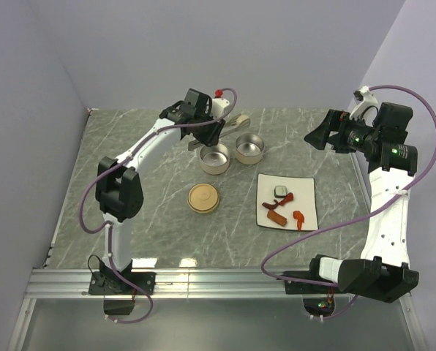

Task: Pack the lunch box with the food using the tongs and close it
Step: Place the food into the lunch box, then pick up the food using the clamp

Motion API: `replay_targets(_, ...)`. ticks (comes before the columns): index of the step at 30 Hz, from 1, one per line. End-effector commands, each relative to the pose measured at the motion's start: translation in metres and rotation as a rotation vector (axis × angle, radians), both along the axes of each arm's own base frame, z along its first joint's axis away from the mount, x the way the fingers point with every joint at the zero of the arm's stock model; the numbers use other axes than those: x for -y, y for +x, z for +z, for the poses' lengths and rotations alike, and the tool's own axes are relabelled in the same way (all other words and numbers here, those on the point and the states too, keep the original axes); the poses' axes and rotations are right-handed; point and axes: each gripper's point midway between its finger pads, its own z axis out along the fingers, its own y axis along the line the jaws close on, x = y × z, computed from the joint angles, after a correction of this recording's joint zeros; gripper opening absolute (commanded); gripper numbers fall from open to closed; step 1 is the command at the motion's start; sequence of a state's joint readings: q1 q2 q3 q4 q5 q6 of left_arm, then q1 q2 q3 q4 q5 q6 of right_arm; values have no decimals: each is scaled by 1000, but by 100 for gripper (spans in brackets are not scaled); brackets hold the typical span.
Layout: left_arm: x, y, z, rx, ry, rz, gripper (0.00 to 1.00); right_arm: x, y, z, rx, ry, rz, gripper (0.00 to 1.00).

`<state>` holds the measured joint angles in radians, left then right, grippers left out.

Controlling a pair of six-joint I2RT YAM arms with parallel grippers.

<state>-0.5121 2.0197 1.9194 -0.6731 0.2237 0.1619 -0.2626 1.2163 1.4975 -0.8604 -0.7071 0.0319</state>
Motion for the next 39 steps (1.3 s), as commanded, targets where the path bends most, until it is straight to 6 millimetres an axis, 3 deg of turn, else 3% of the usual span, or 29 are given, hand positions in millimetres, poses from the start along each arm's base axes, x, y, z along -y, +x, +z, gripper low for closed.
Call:
replay_targets(1,14,2,6,-1,-49,-30,38,10,6,-3,6,-27,-35,100)
replay_targets(10,22,-4,-18,-62,-46,-74,39,15,9,-8,-9,-39,-64,100)
replay_targets(16,21,-4,-27,-87,-22,-81,45,10,8,-9,-11,-26,-33,100)
replay_targets(20,20,-3,-24,-77,-17,-79,56,8,7,-10,-15,-17,-15,100)
replay_targets(25,20,-3,-16,-63,-21,-81,59,8,7,-10,-14,-18,-16,100)
replay_targets(28,22,-4,3,-30,-40,-92,58,7,6,-8,-10,-16,-15,100)
replay_targets(29,26,-8,17,1,-41,-115,58,6,6,-8,-10,-15,-8,100)
replay_targets(33,39,-38,37,90,12,-242,58,4,6,-7,-6,-11,5,100)
replay_targets(39,60,-90,23,76,71,-434,58,5,6,0,1,-14,1,100)
